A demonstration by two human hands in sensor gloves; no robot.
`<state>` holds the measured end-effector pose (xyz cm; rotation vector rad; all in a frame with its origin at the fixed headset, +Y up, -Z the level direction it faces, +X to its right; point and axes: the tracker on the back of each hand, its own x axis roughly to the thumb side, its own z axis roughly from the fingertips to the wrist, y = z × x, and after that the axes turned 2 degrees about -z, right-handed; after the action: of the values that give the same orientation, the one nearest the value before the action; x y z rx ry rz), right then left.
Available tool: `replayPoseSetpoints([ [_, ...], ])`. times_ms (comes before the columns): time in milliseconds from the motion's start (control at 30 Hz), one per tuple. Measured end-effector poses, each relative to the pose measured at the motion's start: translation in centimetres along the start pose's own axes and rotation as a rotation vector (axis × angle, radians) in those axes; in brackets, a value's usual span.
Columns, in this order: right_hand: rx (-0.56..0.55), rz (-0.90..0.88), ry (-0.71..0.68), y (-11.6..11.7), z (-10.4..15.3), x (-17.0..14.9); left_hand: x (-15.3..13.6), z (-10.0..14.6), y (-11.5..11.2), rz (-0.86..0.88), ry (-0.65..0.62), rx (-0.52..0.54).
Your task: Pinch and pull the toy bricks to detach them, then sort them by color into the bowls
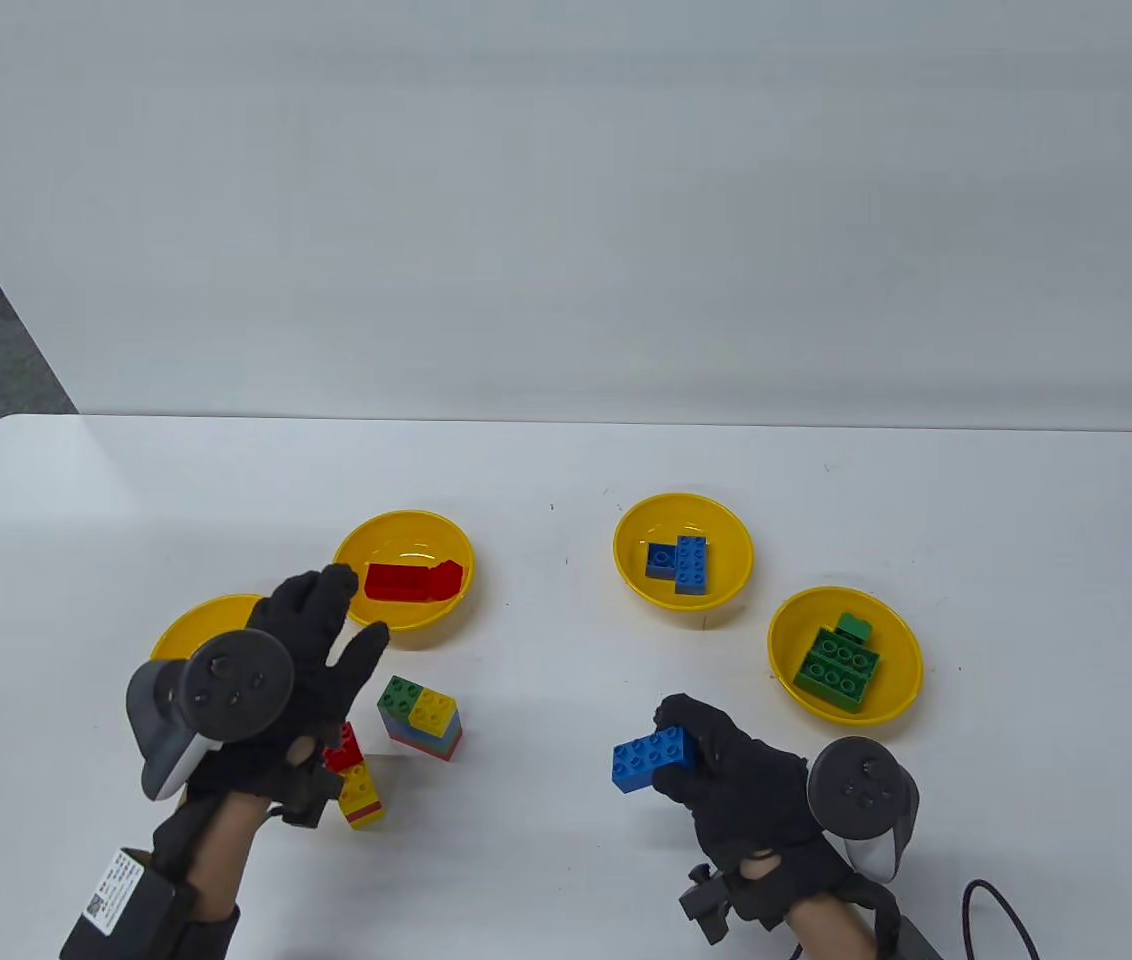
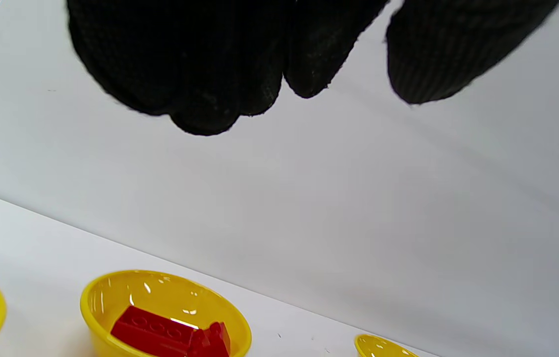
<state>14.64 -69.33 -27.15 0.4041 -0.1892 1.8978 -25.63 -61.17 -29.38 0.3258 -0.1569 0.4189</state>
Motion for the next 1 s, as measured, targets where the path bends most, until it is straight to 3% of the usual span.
replayPoseSetpoints([
  [200, 0.017, 0.027, 0.037, 0.7, -0.5, -0.9, -1.3, 1.5, -2.5, -0.018, -0.025, -0.059],
  [367, -0.014, 0.078, 0.061, 0.0, -1.6, -0.8, -2.3, 2.2, -2.0, 0.043, 0.007, -0.052],
  [467, -0.079, 0.177, 0.123, -1.4, -4.2, -0.3, -2.2, 3.0, -1.2, 0.060, 0.007, -0.038],
  [667, -0.201, 0.386, 0.136, -2.8, -12.9, 0.7, -3.3, 4.0, -1.4, 0.030, 0.016, -0.039],
  [867, -0.227, 0.560, 0.273, -1.5, -20.3, -2.9, -4.3, 3.9, -1.0, 0.081, 0.038, -0.036],
  [1000, -0.238, 0.599, 0.371, -0.5, -22.5, -5.6, -5.4, 3.7, -0.7, 0.104, 0.071, -0.029],
])
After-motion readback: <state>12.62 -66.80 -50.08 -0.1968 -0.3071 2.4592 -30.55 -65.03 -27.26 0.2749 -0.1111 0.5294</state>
